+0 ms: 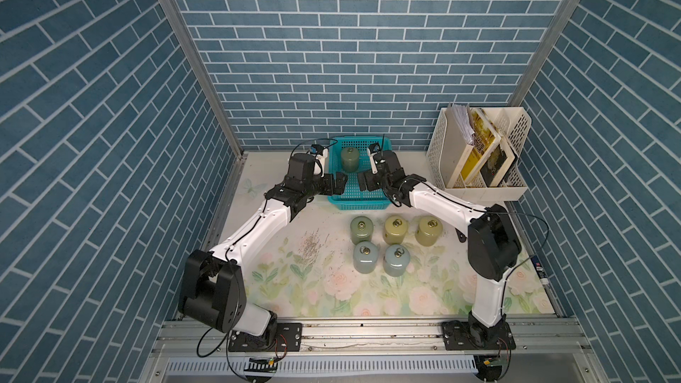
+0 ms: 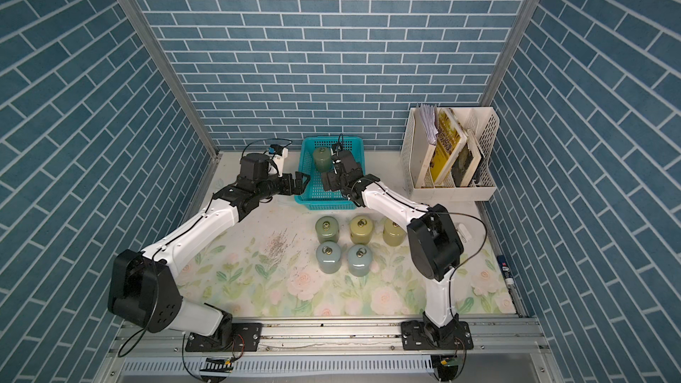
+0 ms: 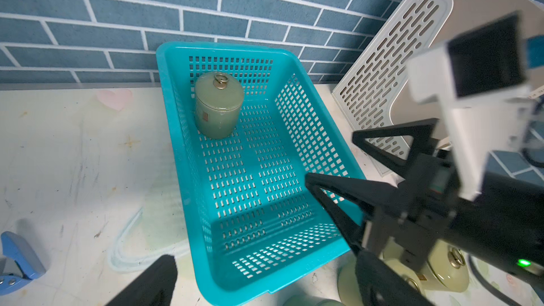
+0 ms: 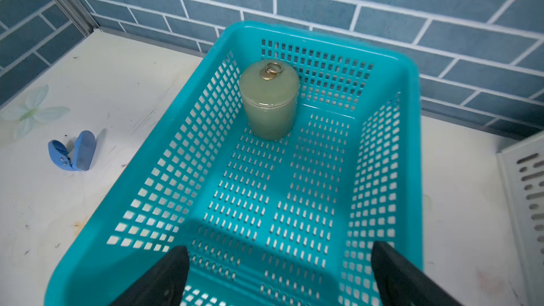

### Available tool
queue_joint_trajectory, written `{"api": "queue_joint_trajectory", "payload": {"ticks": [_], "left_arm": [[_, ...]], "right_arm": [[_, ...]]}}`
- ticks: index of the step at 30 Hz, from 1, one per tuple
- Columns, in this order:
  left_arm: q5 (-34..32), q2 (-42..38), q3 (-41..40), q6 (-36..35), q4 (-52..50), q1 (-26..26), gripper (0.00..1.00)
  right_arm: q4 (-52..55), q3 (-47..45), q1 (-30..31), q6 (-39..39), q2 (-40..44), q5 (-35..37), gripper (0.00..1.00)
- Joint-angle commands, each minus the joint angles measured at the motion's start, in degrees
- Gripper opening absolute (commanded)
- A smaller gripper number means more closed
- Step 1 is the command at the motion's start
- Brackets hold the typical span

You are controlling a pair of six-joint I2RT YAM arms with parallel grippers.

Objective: Take the tea canister out of the basket
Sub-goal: Move the tea canister to the basket.

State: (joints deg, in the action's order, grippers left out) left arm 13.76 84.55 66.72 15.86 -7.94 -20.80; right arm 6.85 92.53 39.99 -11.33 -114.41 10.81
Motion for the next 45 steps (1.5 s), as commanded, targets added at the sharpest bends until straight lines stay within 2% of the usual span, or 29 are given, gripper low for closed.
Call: {"api": "queue_joint_trajectory", "payload": {"ticks": [1,8,20,38,45], "left_arm": [[0.46,-0.18,-0.61,-0.53,0.89,0.38,1.00],[-0.05,0.17,-0.96,-1.09,1.03,0.35,1.00],[-1.93,0.31,-1.53,-0.12,2.23,0.35,1.00],[0.39,4.43,3.28,-0.41,0.65,0.34,1.00],[0.81,5.30,4.46,-0.74,0.28,0.30,1.00]], "right_arm": [[-2.25,6.28,-1.04,2.49,-5.18,-1.90,1.00],[-3.11,15.33,-2.85,4.53,-16.37,-3.61,1.00],[2.78,39.48,-3.96,6.58,-33.35,-11.68,1.00],[-1.10,49.54,-6.11,3.32,-43.20,-14.80,1.00],[-5.84,49.59,-6.72,2.73,-44.45,-14.78,1.00]]}}
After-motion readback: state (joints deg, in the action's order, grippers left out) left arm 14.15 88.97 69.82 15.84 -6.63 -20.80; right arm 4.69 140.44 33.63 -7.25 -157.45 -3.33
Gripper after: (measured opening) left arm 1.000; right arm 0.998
